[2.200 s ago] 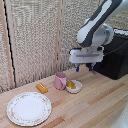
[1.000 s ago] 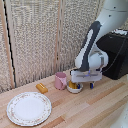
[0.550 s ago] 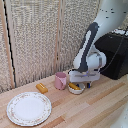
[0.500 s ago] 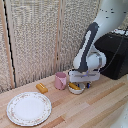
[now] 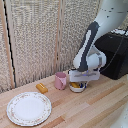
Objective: Kindly move the gripper close to the hot dog bowl. Grip the bowl lightly with the gripper, taking care not to crush the hot dogs. Elevate the bowl a little, ensuring it remains flat to stop hot dogs from tumbling. Transport the gripper and bowl to the white plate, then lower it down cautiously. Relinquish the gripper, letting the bowl rest on the plate.
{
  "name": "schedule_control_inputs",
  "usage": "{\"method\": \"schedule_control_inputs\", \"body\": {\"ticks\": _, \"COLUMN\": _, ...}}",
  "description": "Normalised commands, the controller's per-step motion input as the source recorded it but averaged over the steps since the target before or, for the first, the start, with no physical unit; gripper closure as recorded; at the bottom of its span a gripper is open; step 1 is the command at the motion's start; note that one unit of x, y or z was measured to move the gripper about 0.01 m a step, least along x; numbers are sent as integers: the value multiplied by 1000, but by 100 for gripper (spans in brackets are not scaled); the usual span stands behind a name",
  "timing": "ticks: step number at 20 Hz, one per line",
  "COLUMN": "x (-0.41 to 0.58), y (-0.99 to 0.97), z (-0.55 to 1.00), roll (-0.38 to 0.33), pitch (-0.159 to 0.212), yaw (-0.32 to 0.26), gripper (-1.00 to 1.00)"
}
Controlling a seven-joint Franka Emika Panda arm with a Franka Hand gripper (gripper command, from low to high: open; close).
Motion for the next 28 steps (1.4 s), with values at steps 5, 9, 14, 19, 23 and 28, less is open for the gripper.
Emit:
{"method": "schedule_control_inputs", "body": {"ticks": 5, "x": 83, "y": -407, "z": 725, "roll": 118, "pitch": 34, "yaw": 0, "gripper": 100}}
{"method": "schedule_control_inputs", "body": {"ticks": 9, "x": 215, "y": -449, "z": 851, "roll": 111, "pitch": 27, "yaw": 8, "gripper": 100}}
{"method": "schedule_control_inputs", "body": {"ticks": 14, "x": 386, "y": -351, "z": 871, "roll": 99, "pitch": 7, "yaw": 24, "gripper": 100}}
{"method": "schedule_control_inputs", "body": {"ticks": 19, "x": 562, "y": 69, "z": 691, "roll": 33, "pitch": 23, "yaw": 45, "gripper": 100}}
{"method": "schedule_control_inputs", "body": {"ticks": 23, "x": 650, "y": 524, "z": 516, "roll": 0, "pitch": 68, "yaw": 37, "gripper": 100}}
{"method": "schedule_control_inputs", "body": {"ticks": 28, "x": 578, "y": 749, "z": 472, "roll": 0, "pitch": 80, "yaw": 41, "gripper": 100}}
